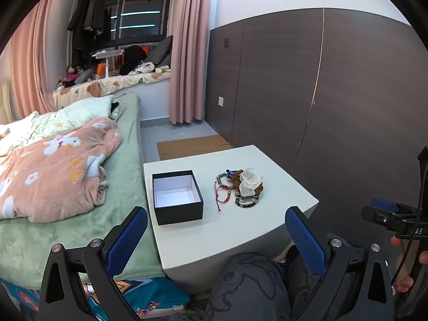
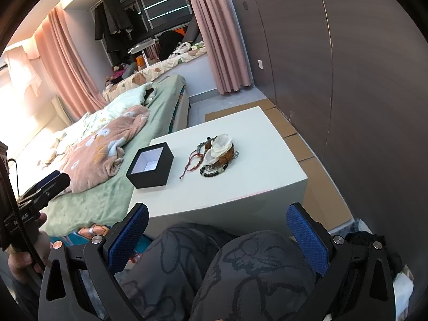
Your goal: Organize jewelry
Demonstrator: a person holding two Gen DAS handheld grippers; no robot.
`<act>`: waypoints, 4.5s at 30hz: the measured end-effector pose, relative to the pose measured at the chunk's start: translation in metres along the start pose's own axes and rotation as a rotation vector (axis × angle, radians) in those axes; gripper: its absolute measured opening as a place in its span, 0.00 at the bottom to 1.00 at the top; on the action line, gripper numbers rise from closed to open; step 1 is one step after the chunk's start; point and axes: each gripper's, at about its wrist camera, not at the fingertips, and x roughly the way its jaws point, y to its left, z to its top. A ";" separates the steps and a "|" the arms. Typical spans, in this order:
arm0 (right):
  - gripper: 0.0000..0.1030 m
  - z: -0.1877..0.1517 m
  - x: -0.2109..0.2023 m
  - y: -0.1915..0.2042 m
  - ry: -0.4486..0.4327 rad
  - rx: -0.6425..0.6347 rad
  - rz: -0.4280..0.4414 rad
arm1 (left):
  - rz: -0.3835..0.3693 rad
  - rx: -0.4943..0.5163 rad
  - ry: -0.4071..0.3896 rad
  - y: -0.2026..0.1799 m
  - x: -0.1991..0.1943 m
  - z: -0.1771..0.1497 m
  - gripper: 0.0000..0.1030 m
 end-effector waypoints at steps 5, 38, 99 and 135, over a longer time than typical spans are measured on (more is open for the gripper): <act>1.00 0.000 -0.002 0.001 -0.006 -0.001 0.009 | 0.003 0.003 -0.003 -0.001 -0.001 0.001 0.99; 1.00 -0.001 -0.021 0.001 -0.035 -0.022 -0.031 | -0.017 0.024 -0.022 -0.007 -0.028 0.001 0.99; 0.85 0.112 0.184 -0.093 0.168 0.345 0.162 | -0.100 -0.087 0.224 -0.020 0.179 0.047 0.64; 0.03 0.107 0.262 -0.097 0.268 0.425 0.245 | -0.022 0.032 0.424 -0.033 0.290 0.010 0.37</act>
